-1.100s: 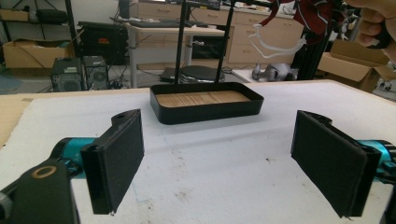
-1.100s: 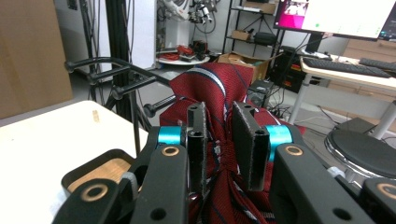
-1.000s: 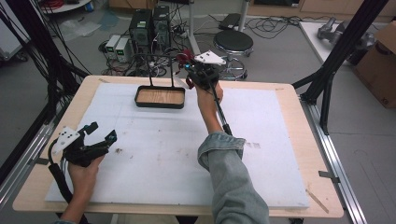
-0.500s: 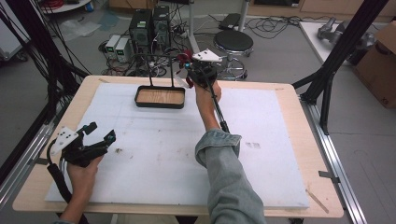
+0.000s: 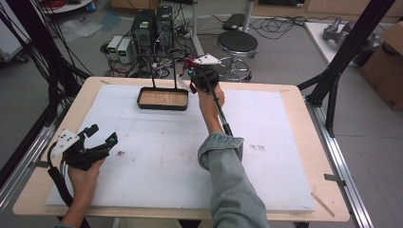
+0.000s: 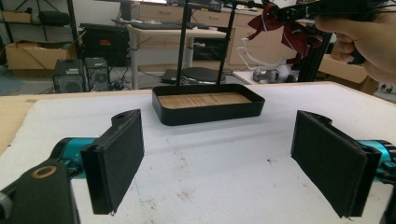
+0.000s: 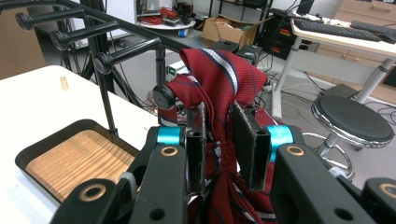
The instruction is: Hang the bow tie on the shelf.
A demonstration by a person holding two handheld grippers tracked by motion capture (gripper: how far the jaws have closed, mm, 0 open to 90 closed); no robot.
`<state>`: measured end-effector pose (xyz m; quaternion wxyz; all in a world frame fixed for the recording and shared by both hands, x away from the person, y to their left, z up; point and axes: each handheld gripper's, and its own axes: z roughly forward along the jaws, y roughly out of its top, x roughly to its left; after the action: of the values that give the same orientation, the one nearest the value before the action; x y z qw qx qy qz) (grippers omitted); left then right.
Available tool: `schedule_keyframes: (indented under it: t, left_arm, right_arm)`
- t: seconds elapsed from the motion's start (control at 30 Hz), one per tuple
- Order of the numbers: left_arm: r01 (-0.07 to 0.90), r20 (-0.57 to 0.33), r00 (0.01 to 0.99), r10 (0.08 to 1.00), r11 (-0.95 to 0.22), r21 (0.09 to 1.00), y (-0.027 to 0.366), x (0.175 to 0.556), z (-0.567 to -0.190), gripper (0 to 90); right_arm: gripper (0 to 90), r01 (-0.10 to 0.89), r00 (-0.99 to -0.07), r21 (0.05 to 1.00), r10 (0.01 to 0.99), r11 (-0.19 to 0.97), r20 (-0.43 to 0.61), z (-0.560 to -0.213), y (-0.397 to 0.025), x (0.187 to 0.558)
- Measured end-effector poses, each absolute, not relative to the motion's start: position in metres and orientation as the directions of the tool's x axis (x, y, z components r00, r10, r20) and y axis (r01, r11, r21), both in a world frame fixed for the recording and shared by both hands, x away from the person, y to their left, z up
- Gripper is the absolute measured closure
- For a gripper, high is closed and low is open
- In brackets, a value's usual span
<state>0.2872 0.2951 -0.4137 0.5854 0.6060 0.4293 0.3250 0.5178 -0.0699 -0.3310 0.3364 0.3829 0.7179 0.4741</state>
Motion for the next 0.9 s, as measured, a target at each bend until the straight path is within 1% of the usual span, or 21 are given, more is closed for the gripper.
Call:
schedule_keyframes:
  t: [0.7, 0.9]
  left_arm:
    - [0.141, -0.112, 0.420, 0.901, 0.058, 0.988, 0.2953, 0.2872, -0.4138, 17.4]
    - [0.142, -0.110, 0.420, 0.901, 0.055, 0.988, 0.2953, 0.2870, -0.4138, 17.4]
  right_arm:
    - [71.9, 0.241, -0.477, 0.932, 0.869, 0.269, -0.127, -0.3328, -0.0703, 0.5185]
    - [65.9, 0.239, -0.466, 0.940, 0.878, 0.245, -0.110, -0.3297, -0.0733, 0.5166]
